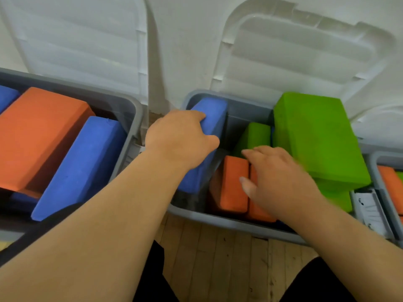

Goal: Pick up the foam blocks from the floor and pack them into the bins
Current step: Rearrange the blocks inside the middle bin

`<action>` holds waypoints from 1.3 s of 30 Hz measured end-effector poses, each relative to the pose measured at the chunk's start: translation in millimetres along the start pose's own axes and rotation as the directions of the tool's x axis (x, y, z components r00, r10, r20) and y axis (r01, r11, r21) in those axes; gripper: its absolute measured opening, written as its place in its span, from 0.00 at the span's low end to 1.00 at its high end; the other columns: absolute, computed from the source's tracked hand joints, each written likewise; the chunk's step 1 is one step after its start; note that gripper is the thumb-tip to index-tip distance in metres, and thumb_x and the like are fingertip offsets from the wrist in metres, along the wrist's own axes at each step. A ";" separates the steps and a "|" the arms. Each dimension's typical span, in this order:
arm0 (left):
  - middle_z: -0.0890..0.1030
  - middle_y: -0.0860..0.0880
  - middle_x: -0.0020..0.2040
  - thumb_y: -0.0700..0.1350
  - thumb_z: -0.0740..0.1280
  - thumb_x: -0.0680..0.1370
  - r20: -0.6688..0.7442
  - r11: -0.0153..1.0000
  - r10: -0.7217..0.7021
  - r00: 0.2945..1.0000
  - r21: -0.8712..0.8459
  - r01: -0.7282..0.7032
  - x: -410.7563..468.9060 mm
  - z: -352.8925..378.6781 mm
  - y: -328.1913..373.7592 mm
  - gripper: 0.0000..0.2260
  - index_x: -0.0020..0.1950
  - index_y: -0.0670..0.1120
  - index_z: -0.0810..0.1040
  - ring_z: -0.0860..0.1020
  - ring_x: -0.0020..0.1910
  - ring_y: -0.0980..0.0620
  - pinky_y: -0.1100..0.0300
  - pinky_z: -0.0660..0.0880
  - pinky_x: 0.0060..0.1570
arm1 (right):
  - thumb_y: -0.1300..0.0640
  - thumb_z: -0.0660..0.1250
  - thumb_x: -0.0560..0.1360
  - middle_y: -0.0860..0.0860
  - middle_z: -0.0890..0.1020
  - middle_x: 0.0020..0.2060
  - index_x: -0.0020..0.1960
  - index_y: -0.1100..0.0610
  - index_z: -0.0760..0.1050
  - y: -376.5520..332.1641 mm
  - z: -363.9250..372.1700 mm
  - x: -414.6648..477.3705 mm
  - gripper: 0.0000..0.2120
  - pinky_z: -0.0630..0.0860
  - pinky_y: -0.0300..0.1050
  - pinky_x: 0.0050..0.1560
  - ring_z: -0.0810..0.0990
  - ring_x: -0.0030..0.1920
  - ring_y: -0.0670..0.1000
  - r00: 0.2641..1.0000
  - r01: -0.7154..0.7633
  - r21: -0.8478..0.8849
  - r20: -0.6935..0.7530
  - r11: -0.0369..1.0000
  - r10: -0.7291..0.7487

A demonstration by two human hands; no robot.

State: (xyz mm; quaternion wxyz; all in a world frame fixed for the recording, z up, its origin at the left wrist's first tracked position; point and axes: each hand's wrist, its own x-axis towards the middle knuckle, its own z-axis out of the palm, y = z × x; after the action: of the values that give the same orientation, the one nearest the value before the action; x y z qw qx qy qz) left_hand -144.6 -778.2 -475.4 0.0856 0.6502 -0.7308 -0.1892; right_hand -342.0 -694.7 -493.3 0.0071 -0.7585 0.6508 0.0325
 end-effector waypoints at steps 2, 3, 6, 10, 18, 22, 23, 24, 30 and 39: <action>0.80 0.48 0.64 0.62 0.68 0.73 0.122 0.999 -0.014 0.992 0.054 0.008 4.2 14.5 9.5 0.24 0.67 0.54 0.79 0.78 0.61 0.43 0.54 0.70 0.50 | 0.49 0.72 0.69 0.56 0.82 0.57 0.62 0.57 0.81 15.1 -6.2 -4.7 0.24 0.75 0.56 0.62 0.79 0.57 0.61 0.985 0.011 0.001 -0.175 1.000 -0.011; 0.81 0.47 0.63 0.65 0.68 0.73 0.168 0.998 -0.026 0.986 0.068 0.014 6.1 24.8 14.4 0.26 0.65 0.52 0.79 0.78 0.60 0.42 0.54 0.70 0.49 | 0.49 0.71 0.68 0.56 0.82 0.59 0.62 0.56 0.82 21.5 -8.9 -5.9 0.24 0.73 0.56 0.63 0.78 0.59 0.61 0.980 -0.012 -0.002 -0.197 1.000 0.012; 0.71 0.43 0.70 0.75 0.67 0.70 0.261 0.996 -0.085 0.962 0.001 0.088 11.4 52.5 25.1 0.42 0.75 0.50 0.69 0.76 0.62 0.38 0.47 0.76 0.55 | 0.40 0.66 0.67 0.56 0.78 0.68 0.65 0.50 0.81 38.1 -16.1 -5.8 0.29 0.69 0.61 0.68 0.73 0.67 0.62 0.981 -0.124 -0.031 -0.152 0.992 0.118; 0.54 0.40 0.77 0.67 0.75 0.71 0.368 0.964 -0.099 0.925 -0.195 0.181 14.5 75.2 34.0 0.53 0.83 0.54 0.43 0.74 0.63 0.35 0.47 0.75 0.55 | 0.26 0.57 0.69 0.52 0.59 0.81 0.78 0.39 0.61 62.3 -19.2 -3.3 0.40 0.53 0.73 0.75 0.57 0.79 0.65 0.942 -0.327 -0.143 0.035 0.934 0.335; 0.40 0.41 0.81 0.51 0.62 0.84 0.581 0.972 -0.182 0.794 -0.016 0.234 7.3 109.3 32.2 0.34 0.84 0.54 0.46 0.67 0.72 0.33 0.49 0.67 0.70 | 0.25 0.52 0.73 0.46 0.46 0.83 0.81 0.36 0.42 79.6 1.9 -7.9 0.41 0.49 0.78 0.73 0.46 0.81 0.66 0.900 -0.420 -0.049 0.109 0.906 0.422; 0.51 0.39 0.76 0.54 0.71 0.79 0.509 0.977 -0.166 0.845 -0.033 0.212 11.7 114.6 18.5 0.38 0.83 0.57 0.53 0.75 0.49 0.39 0.50 0.75 0.57 | 0.31 0.53 0.76 0.46 0.45 0.83 0.81 0.36 0.41 82.2 2.8 -10.1 0.38 0.46 0.77 0.74 0.44 0.81 0.66 0.906 -0.412 -0.002 0.103 0.911 0.410; 0.54 0.39 0.73 0.55 0.72 0.78 0.480 0.974 -0.179 0.859 -0.035 0.222 11.9 114.0 18.0 0.37 0.82 0.57 0.55 0.74 0.45 0.41 0.50 0.75 0.54 | 0.32 0.53 0.76 0.46 0.45 0.83 0.81 0.36 0.41 82.7 3.3 -10.7 0.38 0.46 0.77 0.74 0.44 0.81 0.66 0.907 -0.411 0.003 0.101 0.912 0.408; 0.57 0.39 0.72 0.56 0.72 0.78 0.451 0.971 -0.191 0.872 -0.040 0.234 13.0 113.3 17.8 0.37 0.81 0.57 0.56 0.72 0.44 0.41 0.50 0.74 0.52 | 0.32 0.53 0.76 0.46 0.45 0.83 0.81 0.37 0.41 83.2 3.4 -11.1 0.38 0.45 0.77 0.74 0.44 0.81 0.66 0.907 -0.411 0.006 0.097 0.911 0.409; 0.64 0.39 0.68 0.63 0.69 0.74 0.373 0.989 -0.146 0.916 0.049 0.138 27.0 87.8 32.9 0.34 0.76 0.55 0.59 0.75 0.55 0.33 0.42 0.75 0.58 | 0.35 0.53 0.76 0.46 0.45 0.83 0.81 0.38 0.42 85.0 5.5 -9.2 0.38 0.45 0.77 0.74 0.43 0.81 0.66 0.907 -0.417 0.028 0.087 0.909 0.413; 0.35 0.41 0.81 0.66 0.64 0.79 0.551 0.974 -0.226 0.803 0.115 0.195 23.6 117.8 29.7 0.44 0.83 0.58 0.37 0.58 0.78 0.31 0.41 0.55 0.78 | 0.35 0.53 0.75 0.47 0.47 0.83 0.82 0.38 0.44 84.4 7.5 -6.8 0.38 0.45 0.78 0.74 0.44 0.81 0.66 0.909 -0.414 0.030 0.071 0.910 0.411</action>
State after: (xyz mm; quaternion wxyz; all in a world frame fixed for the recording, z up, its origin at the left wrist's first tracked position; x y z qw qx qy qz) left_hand -218.8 -779.5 -574.4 -0.1711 0.6450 -0.6516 -0.3608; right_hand -426.7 -700.5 -497.7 0.0374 -0.6022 0.7963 0.0427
